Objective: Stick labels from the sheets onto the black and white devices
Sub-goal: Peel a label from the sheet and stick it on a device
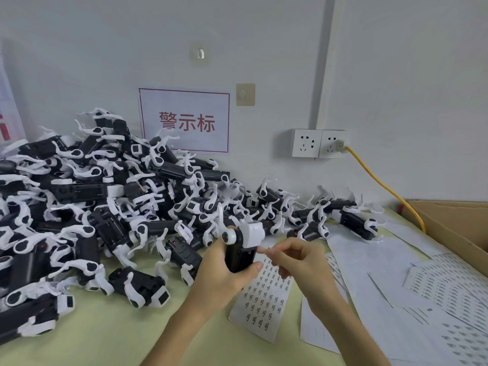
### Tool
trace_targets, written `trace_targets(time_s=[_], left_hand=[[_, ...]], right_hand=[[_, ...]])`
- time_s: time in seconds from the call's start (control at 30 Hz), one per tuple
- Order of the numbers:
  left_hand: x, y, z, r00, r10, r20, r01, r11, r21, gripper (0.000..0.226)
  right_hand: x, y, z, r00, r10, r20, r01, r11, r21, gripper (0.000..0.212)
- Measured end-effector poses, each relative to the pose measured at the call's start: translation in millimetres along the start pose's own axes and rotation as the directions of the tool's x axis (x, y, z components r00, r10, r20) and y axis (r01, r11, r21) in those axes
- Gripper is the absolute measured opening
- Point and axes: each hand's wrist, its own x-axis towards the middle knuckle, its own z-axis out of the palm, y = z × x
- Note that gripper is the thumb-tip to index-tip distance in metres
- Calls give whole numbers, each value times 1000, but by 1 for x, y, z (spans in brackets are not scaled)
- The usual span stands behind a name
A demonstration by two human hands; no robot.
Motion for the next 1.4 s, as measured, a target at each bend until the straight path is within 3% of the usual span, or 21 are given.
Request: trace_targets(time_s=[0.1,0.17,0.23,0.3,0.37,0.4,0.53,0.6,0.67,0.77,0.87,1.07,1.17,1.3,1.4], left_hand=[[3,1,-3,991,-65,-120,51,992,-116,21],[6,1,-6,958,-179,-222,131,968,-213,33],[7,-1,-8,940,-286,-188,209,913,-349,50],[8,-2,-10,929,-370,-12,303,778,-551,49],[8,2,-11,894,-413,173,409,595,-692,54],[8,1,-11,885,-405,229,437,551,-711,57],[7,1,-7,908,-324,265,416,629,-657,56],[7,3,-3,923,-291,251,384,651,-655,53],[8,4,-1,934,-261,246,358,651,-669,51],[9,7,-6,923,-202,327,381,592,-711,42],[9,6,-10,891,-194,411,451,486,-749,47],[10,0,-8,880,-293,375,469,396,-790,68],[9,-2,-6,893,-294,341,428,323,-844,60],[7,1,-5,878,-269,396,463,266,-846,75],[5,0,-2,864,-284,415,478,207,-853,71]], right_hand=[[1,1,-1,995,-44,-89,45,999,20,14],[1,-3,-5,994,-46,-103,53,996,74,7],[0,-6,-6,995,-50,-87,60,992,111,8],[-2,-7,-1,996,-68,-56,74,992,104,28],[-5,-5,5,997,-79,13,78,995,67,68],[-6,-2,9,996,-80,44,78,996,47,85],[-14,6,22,983,-168,73,181,952,-246,117],[-15,7,27,974,-226,10,220,933,-286,116],[-13,8,27,968,-239,-78,220,955,-198,112],[-9,8,20,958,-238,-160,221,969,-114,110],[-8,8,16,955,-234,-181,222,972,-84,110],[-7,3,14,983,-180,-31,182,982,59,113],[-9,-1,12,981,-193,27,191,979,72,107],[-8,-1,7,976,-216,38,213,975,69,99],[-6,0,5,974,-220,61,219,975,18,99]])
